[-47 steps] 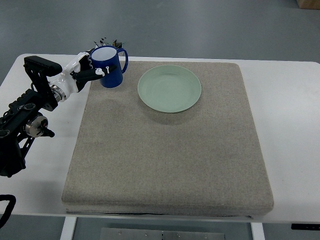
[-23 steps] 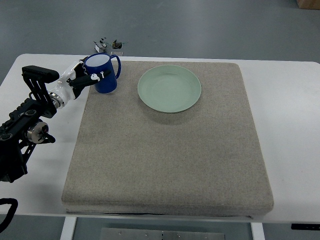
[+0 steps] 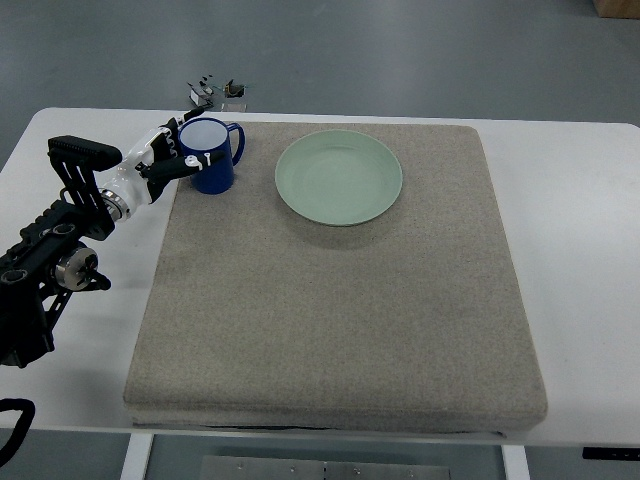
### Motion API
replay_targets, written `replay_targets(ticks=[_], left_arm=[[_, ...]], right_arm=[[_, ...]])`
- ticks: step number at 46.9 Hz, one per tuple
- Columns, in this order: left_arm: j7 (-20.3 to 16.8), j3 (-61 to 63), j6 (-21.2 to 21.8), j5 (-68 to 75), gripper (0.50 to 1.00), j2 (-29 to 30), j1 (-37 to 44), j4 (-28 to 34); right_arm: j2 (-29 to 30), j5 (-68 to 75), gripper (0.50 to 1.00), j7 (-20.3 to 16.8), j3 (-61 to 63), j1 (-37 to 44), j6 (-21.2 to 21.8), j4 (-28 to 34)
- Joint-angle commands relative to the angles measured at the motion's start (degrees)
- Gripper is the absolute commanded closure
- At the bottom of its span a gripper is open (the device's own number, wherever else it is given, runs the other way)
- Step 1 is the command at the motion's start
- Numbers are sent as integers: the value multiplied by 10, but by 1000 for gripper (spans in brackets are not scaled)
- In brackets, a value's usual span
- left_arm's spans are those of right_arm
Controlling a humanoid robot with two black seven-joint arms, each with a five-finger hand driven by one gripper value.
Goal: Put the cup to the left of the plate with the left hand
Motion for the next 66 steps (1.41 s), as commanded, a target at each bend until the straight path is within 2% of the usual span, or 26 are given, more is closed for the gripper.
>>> replay_targets(ticks=[1,13,20,32,35,40,44,48,57,66], left_arm=[[0,0,0,0,506,0,-1,-1],[0,-3,-1,-28,504,13,-3,-11],[2,0,-11,-91,504,52,-12,-11],[16,1,-92,-184,501,109,-52,-4],[33,1,-112,-210,504,117,-61,1],[92,0,-136,-278,504,121,-68,15],[142,0,-141,-335,504,127,-78,23],[169,0,-144,-369,504,130,-84,25],[182,-2,-179,-377,504,130,-85,25],[183,-6,-179,-378,504,129,-85,25]], right_arm=[[0,0,566,0,0,0,0,-1],[0,0,566,0,0,0,0,-1],[0,0,566,0,0,0,0,0],[0,0,566,0,0,0,1,0],[0,0,566,0,0,0,0,0],[0,0,566,0,0,0,1,0],[0,0,566,0,0,0,0,-1],[0,0,566,0,0,0,0,0],[0,0,566,0,0,0,0,0],[0,0,566,0,0,0,0,-1]])
